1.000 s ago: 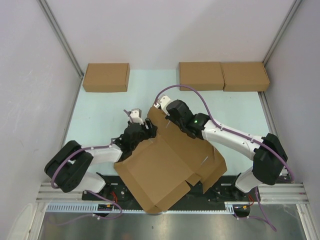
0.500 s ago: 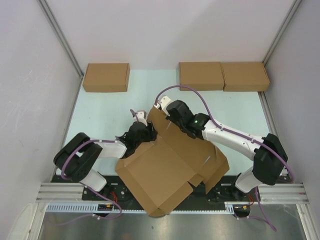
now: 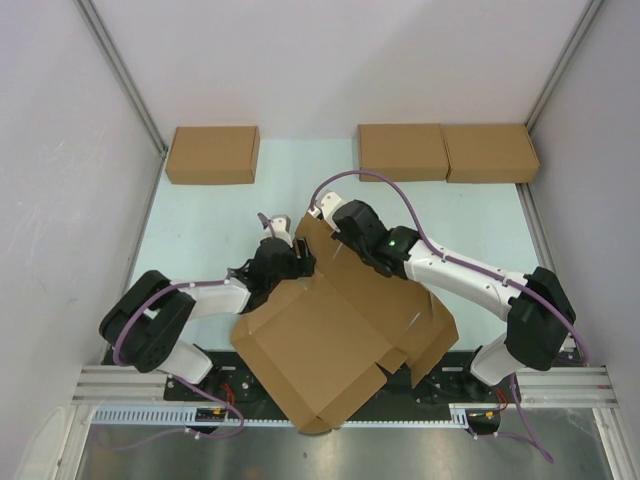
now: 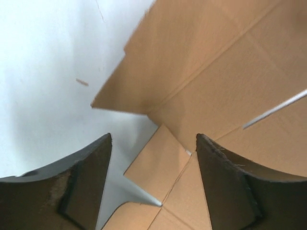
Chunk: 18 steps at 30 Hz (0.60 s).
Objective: Fold the paper box
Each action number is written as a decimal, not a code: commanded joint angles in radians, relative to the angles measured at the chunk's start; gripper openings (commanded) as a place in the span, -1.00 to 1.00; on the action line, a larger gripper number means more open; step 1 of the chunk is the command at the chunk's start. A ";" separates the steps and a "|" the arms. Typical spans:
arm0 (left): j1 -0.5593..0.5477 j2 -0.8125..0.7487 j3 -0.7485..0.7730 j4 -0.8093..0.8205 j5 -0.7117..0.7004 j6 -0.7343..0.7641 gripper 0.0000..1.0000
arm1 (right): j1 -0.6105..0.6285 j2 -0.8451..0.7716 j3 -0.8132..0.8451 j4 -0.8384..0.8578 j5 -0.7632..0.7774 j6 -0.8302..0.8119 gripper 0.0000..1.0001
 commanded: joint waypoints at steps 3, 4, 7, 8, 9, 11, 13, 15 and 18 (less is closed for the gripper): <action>0.025 0.007 0.053 0.009 0.128 0.033 0.26 | 0.006 -0.041 0.009 0.003 0.002 0.003 -1.00; 0.025 0.014 0.056 0.015 0.152 0.033 0.22 | 0.005 -0.041 0.009 0.003 0.001 0.005 -1.00; 0.023 0.047 0.064 0.005 0.200 0.034 0.17 | 0.005 -0.041 0.009 0.003 0.001 0.003 -1.00; 0.023 0.051 0.064 0.000 0.230 0.031 0.16 | 0.005 -0.042 0.009 0.003 0.001 0.002 -1.00; 0.023 0.056 0.062 -0.003 0.237 0.031 0.16 | 0.005 -0.042 0.009 0.004 0.001 0.005 -1.00; 0.023 0.050 0.061 -0.024 0.228 0.029 0.20 | 0.005 -0.045 0.008 0.003 0.001 0.003 -1.00; 0.023 0.024 0.050 -0.027 0.182 0.029 0.25 | 0.005 -0.047 0.006 0.003 -0.001 0.006 -1.00; 0.023 0.001 0.048 -0.034 0.163 0.034 0.32 | 0.005 -0.047 0.003 0.004 -0.004 0.008 -1.00; 0.025 -0.010 0.067 -0.067 0.163 0.054 0.39 | 0.005 -0.045 0.002 0.004 -0.002 0.008 -1.00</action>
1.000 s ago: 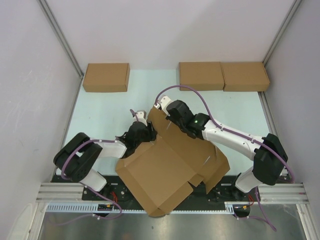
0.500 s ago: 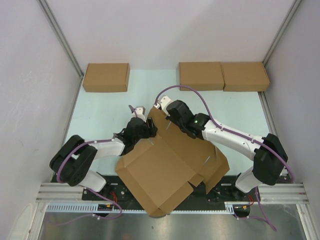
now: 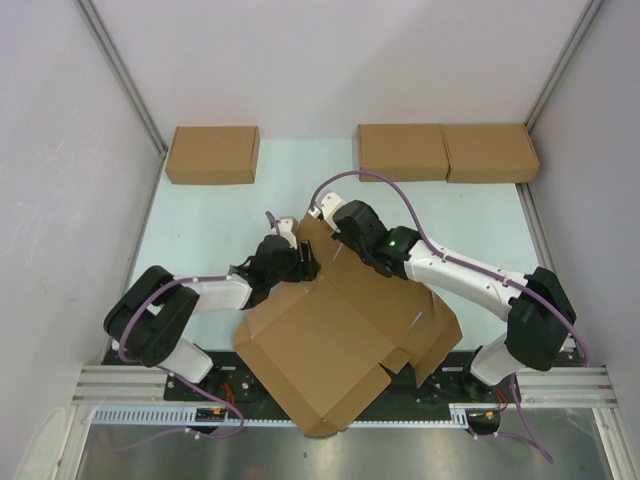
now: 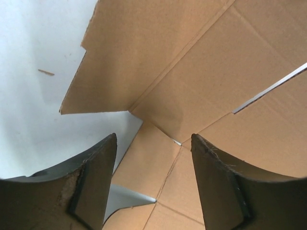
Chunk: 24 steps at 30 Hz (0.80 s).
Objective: Fold the paper box
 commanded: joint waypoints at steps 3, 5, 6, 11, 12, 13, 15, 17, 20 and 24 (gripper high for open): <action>0.008 -0.058 0.044 -0.075 -0.011 0.046 0.42 | 0.003 -0.048 0.002 0.009 -0.002 0.005 -1.00; 0.012 -0.063 0.041 -0.096 0.006 0.060 0.43 | 0.002 -0.051 0.000 0.006 -0.001 0.004 -1.00; 0.014 -0.060 0.045 -0.110 0.015 0.066 0.43 | 0.000 -0.056 0.000 0.006 -0.002 0.004 -1.00; 0.023 -0.049 0.077 -0.173 0.156 0.128 0.39 | -0.005 -0.065 -0.006 0.004 -0.008 0.002 -1.00; 0.026 -0.048 0.077 -0.176 0.179 0.137 0.36 | -0.005 -0.071 -0.007 0.003 -0.007 0.001 -1.00; 0.028 -0.045 0.087 -0.191 0.196 0.145 0.34 | -0.005 -0.070 -0.007 0.003 -0.008 0.001 -1.00; 0.029 -0.042 0.096 -0.204 0.223 0.163 0.22 | -0.003 -0.071 -0.007 0.003 -0.008 0.002 -1.00; 0.029 -0.048 0.090 -0.195 0.225 0.165 0.04 | -0.003 -0.071 -0.007 0.003 -0.013 0.004 -1.00; 0.029 -0.055 0.085 -0.188 0.227 0.163 -0.26 | -0.005 -0.070 -0.009 0.006 -0.011 0.004 -1.00; 0.031 -0.072 0.073 -0.175 0.211 0.165 -0.57 | -0.003 -0.068 -0.010 0.009 -0.013 0.004 -1.00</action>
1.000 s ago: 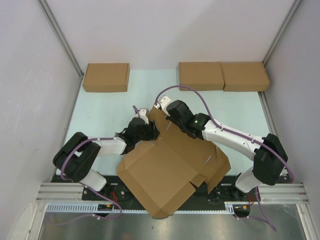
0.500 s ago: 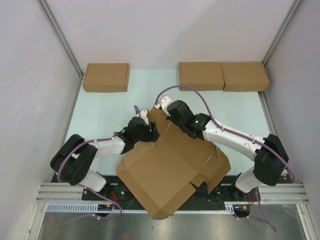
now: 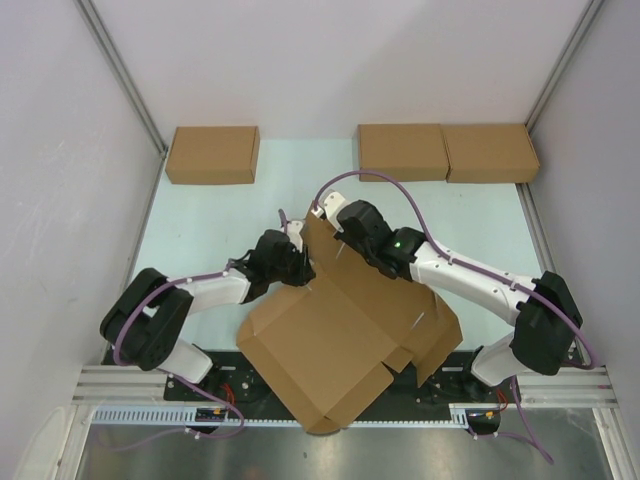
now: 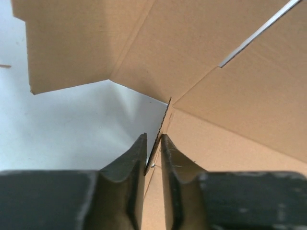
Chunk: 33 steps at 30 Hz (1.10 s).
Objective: Fold the paper box
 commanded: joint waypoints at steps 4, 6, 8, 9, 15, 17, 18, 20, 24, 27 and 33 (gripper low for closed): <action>-0.015 -0.092 -0.019 0.034 -0.058 0.018 -0.77 | 0.000 -0.030 0.003 0.015 0.004 -0.001 -1.00; -0.072 -0.121 -0.052 0.071 -0.123 0.035 -0.81 | 0.003 -0.030 0.003 0.015 0.008 -0.002 -1.00; -0.152 -0.150 -0.085 0.106 -0.256 0.074 -0.87 | 0.004 -0.029 0.003 0.018 0.018 -0.004 -1.00; -0.173 -0.155 -0.094 0.115 -0.296 0.081 -0.87 | 0.004 -0.029 0.005 0.020 0.016 -0.004 -1.00; -0.334 -0.132 -0.175 0.222 -0.551 0.129 -0.86 | 0.016 -0.027 0.005 0.018 0.025 -0.002 -1.00; -0.408 -0.103 -0.194 0.277 -0.648 0.152 -0.87 | 0.020 -0.026 0.005 0.016 0.028 -0.001 -1.00; -0.430 -0.088 -0.194 0.296 -0.681 0.172 -0.85 | 0.020 -0.024 0.005 0.016 0.030 0.001 -1.00; -0.489 -0.032 -0.191 0.342 -0.750 0.193 -0.84 | 0.023 -0.021 0.005 0.015 0.033 0.004 -1.00; -0.583 0.070 -0.175 0.431 -0.828 0.264 -0.82 | 0.029 -0.023 0.005 0.006 0.036 0.010 -1.00; -0.637 0.164 -0.154 0.476 -0.850 0.307 -0.80 | 0.032 -0.024 0.003 -0.005 0.041 0.013 -1.00; -0.706 0.268 -0.117 0.500 -0.885 0.351 -0.74 | 0.036 -0.027 0.003 -0.017 0.042 0.021 -1.00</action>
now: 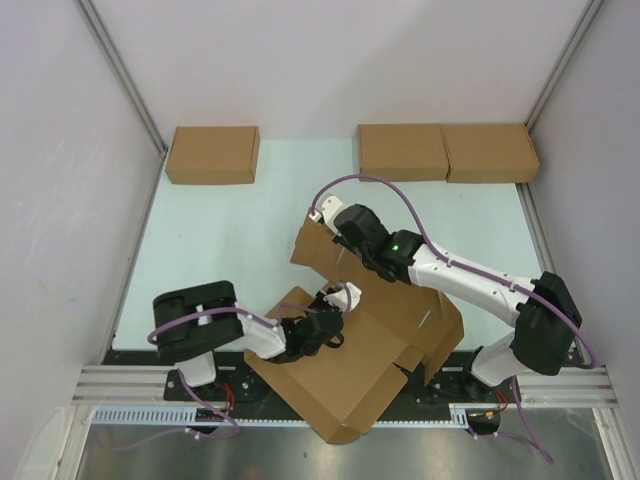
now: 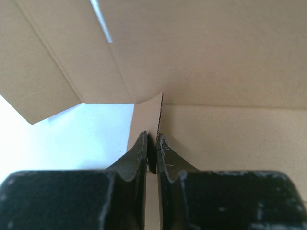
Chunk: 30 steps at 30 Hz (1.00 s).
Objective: Fold the paper box
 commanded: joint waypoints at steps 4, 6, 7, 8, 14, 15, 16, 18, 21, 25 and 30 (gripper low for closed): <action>-0.102 0.185 0.054 0.008 -0.028 0.043 -0.70 | 0.012 -0.024 0.007 -0.009 0.015 0.026 -1.00; -0.128 0.227 0.077 0.001 -0.060 0.075 -0.70 | 0.015 -0.021 0.007 -0.012 0.015 0.024 -1.00; -0.142 0.242 0.085 -0.015 -0.071 0.074 -0.69 | 0.014 -0.021 0.007 -0.013 0.018 0.023 -1.00; -0.146 0.267 0.094 -0.024 -0.083 0.068 -0.69 | 0.014 -0.021 0.007 -0.015 0.017 0.023 -1.00; -0.149 0.276 0.102 -0.062 -0.127 0.052 -0.47 | 0.015 -0.018 0.007 -0.021 0.021 0.026 -1.00; -0.149 0.261 0.102 -0.065 -0.140 0.056 -0.25 | 0.015 -0.018 0.009 -0.022 0.021 0.028 -1.00; -0.151 0.250 0.102 -0.073 -0.152 0.060 -0.12 | 0.017 -0.018 0.007 -0.021 0.023 0.028 -1.00; -0.151 0.195 0.103 -0.087 -0.192 0.071 0.22 | 0.017 -0.019 0.009 -0.022 0.024 0.026 -1.00; -0.151 0.088 0.103 -0.110 -0.194 0.106 0.40 | 0.017 -0.020 0.009 -0.019 0.029 0.026 -1.00; -0.151 -0.057 0.108 -0.172 -0.181 0.112 0.46 | 0.017 -0.023 0.009 -0.021 0.034 0.028 -1.00; -0.157 -0.268 0.086 -0.234 -0.158 0.059 0.54 | 0.015 -0.032 0.007 -0.025 0.030 0.032 -1.00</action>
